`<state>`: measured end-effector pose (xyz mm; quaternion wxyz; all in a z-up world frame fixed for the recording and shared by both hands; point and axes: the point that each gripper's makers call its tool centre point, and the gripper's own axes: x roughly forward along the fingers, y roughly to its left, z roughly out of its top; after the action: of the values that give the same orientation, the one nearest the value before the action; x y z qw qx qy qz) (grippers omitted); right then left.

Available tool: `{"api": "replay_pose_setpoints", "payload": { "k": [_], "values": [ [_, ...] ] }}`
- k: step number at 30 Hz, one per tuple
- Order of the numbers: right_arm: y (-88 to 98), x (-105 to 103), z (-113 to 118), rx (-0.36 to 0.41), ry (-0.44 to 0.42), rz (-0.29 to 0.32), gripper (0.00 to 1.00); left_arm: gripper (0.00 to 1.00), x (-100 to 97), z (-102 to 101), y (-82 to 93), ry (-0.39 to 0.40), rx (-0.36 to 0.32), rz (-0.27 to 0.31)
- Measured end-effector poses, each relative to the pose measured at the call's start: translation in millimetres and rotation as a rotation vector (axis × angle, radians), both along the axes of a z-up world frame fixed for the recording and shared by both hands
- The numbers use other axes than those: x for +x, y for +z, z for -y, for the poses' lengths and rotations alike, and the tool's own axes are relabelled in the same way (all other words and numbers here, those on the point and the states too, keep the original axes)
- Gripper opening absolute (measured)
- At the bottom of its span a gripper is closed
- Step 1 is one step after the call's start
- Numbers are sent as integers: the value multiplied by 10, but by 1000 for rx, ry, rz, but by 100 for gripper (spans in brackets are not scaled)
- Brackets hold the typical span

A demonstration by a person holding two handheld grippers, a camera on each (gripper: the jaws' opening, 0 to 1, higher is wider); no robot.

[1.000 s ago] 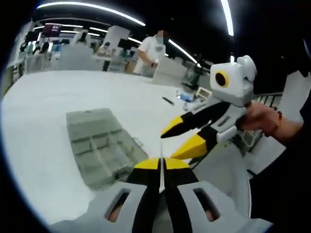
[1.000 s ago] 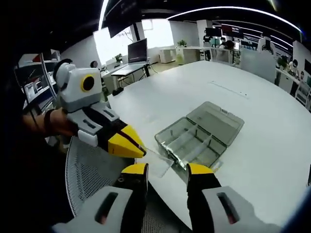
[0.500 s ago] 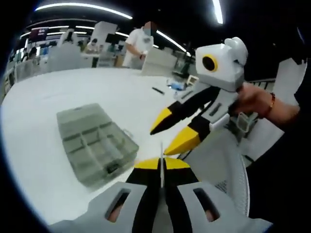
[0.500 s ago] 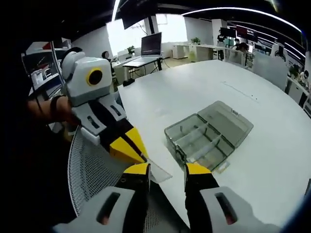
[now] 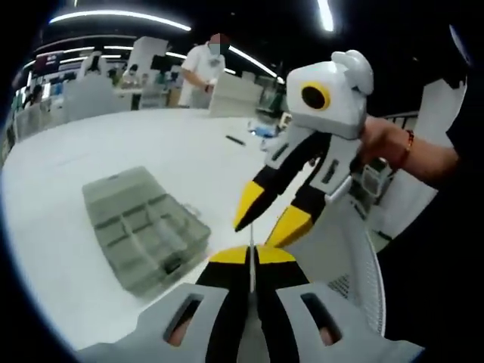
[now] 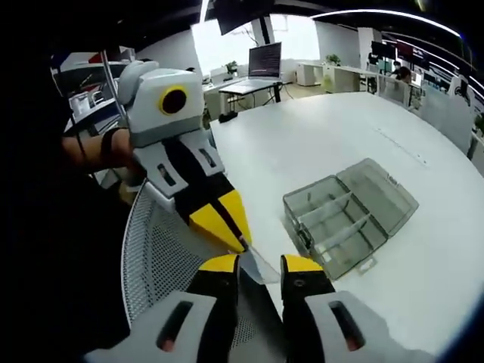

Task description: Insert the divider into the dual guide fixture by aligning both edges with the guide slots and pushing it downward to the bottom, including one-sided entry, uneven engagement, binding, and posture correction.

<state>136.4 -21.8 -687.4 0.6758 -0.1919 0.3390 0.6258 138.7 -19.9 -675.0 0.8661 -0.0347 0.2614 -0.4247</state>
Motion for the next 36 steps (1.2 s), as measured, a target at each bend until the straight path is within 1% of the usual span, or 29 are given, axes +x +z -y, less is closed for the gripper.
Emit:
{"api": "replay_pose_setpoints", "payload": {
  "k": [7,11,14,17,21,24,25,27,30,36],
  "values": [
    [-14,10,-5,-7,8,-4,13,0,20,-25,6,0,2,6],
    [-45,-11,32,-29,18,-15,7,0,5,15,50,-29,-18,30],
    [-45,-26,58,-28,27,-26,5,0,-6,39,71,-44,-25,41],
    [-44,-47,71,-30,36,-39,4,0,-11,53,80,-50,-49,37],
    [-19,-47,86,-26,46,-32,2,0,-11,50,94,-58,-60,47],
    [14,-45,85,-15,48,-36,0,2,7,21,103,-58,-61,61],
    [31,-71,84,-13,66,-41,0,3,9,14,104,-60,-62,64],
    [55,-86,82,-17,92,-24,0,3,12,12,119,-63,-71,72],
    [71,-84,77,-28,105,-20,0,4,19,17,130,-65,-76,81],
    [83,-47,64,-34,132,8,0,5,83,-11,127,-40,-84,79]
  ]
}}
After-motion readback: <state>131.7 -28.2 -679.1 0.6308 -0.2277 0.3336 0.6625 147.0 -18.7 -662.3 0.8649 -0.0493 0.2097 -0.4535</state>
